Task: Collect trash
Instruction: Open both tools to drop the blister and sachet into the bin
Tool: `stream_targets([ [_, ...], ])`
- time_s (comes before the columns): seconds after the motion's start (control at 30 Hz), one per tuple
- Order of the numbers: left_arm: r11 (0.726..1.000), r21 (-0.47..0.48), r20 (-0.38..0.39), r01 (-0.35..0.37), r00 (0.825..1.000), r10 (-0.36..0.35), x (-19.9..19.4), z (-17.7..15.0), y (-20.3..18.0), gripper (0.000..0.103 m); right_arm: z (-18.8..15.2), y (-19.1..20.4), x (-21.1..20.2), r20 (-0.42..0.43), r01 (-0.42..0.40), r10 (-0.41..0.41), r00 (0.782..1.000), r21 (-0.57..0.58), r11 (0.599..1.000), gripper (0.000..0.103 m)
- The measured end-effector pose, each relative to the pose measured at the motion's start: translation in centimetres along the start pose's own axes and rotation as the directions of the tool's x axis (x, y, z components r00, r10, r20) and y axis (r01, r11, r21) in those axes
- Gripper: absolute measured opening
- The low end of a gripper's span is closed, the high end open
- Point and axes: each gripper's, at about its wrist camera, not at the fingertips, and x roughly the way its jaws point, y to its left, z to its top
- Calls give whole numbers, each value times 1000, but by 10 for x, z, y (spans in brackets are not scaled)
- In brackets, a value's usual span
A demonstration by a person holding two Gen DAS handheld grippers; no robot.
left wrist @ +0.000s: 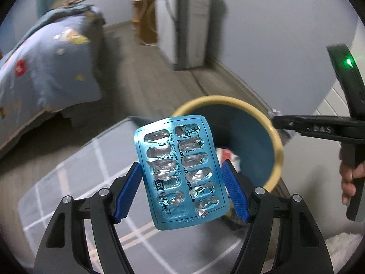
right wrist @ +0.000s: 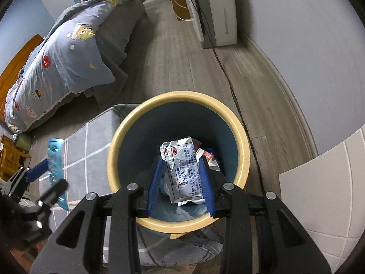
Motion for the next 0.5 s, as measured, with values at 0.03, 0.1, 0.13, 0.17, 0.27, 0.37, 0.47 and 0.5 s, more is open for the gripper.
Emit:
stream_targets([
  [0.03,1000,12,-6,13,1000,-13,5,1,-5,72,0,-3,3,-4,-2,2,1000,6,1000,33],
  [0.1,999,36,-20,31,999,-30,17,3,-14,73,1,-11,7,-11,-4,4,1000,19,1000,33],
  [0.13,998,47,-25,33,999,-32,21,3,-16,73,2,-15,9,-15,-5,6,1000,27,1000,33],
  [0.17,998,59,-31,38,999,-36,27,5,-19,73,4,-17,12,-18,-5,6,1000,33,999,33],
  [0.27,995,88,-31,50,998,-47,40,13,-26,73,8,-21,16,-21,-7,8,1000,46,999,33],
  [0.37,991,108,-24,74,997,-71,47,19,-28,80,13,-21,19,-17,-23,24,1000,53,998,44],
  [0.47,993,90,-13,80,997,-79,45,17,-22,89,15,-20,16,0,-11,11,1000,54,998,66],
  [0.5,993,84,-11,82,997,-82,43,17,-20,90,15,-20,15,3,-7,7,1000,49,999,66],
])
